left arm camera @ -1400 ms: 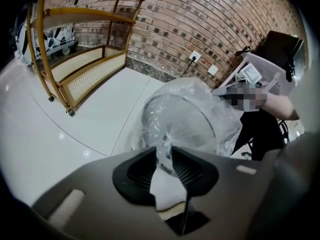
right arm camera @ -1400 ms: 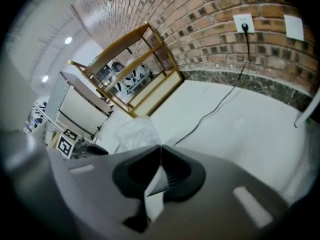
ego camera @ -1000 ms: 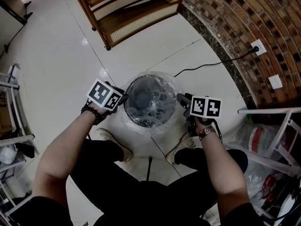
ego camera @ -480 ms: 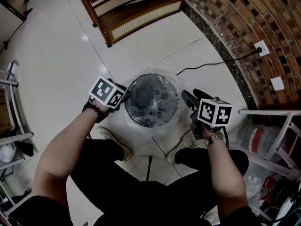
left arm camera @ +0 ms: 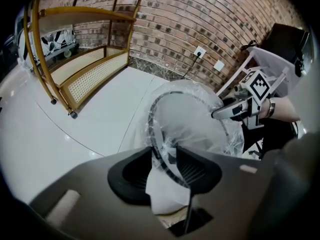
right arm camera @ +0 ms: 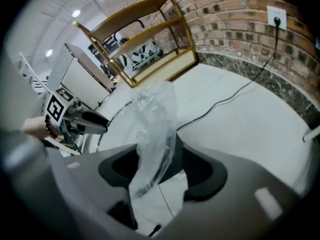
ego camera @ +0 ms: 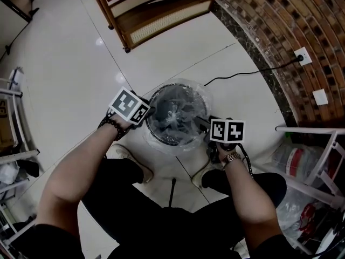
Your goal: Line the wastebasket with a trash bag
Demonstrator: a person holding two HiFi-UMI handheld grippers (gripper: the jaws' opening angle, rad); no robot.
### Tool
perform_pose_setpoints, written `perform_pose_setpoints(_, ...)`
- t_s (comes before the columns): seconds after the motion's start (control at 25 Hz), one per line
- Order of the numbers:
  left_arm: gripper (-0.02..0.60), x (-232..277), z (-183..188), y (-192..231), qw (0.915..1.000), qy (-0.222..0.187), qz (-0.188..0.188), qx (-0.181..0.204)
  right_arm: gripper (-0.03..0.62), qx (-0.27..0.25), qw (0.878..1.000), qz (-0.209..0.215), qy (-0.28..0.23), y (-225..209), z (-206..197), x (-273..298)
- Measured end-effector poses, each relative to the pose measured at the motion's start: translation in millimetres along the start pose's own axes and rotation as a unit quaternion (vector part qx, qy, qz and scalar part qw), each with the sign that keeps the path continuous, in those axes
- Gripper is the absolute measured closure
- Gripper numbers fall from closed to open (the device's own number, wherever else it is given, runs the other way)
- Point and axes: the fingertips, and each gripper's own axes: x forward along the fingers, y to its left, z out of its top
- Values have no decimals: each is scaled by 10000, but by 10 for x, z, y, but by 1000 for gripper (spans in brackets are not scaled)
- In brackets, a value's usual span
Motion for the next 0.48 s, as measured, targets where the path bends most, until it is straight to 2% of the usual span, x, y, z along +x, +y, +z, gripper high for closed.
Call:
perform_pose_setpoints(0.2,422,54,-52,6,9999,124,-57,16,361,416,9973,552,-260,-22,62,107)
perform_pose_setpoints(0.36,422,105,-75,-7,9997,181,-147,1,361,920,9883,1174,-309,-7,26,213)
perform_pose_setpoints(0.48,422,120,-93,6,9996,195,-202,-42,359,1167,9813,1482,-387,10,12,262)
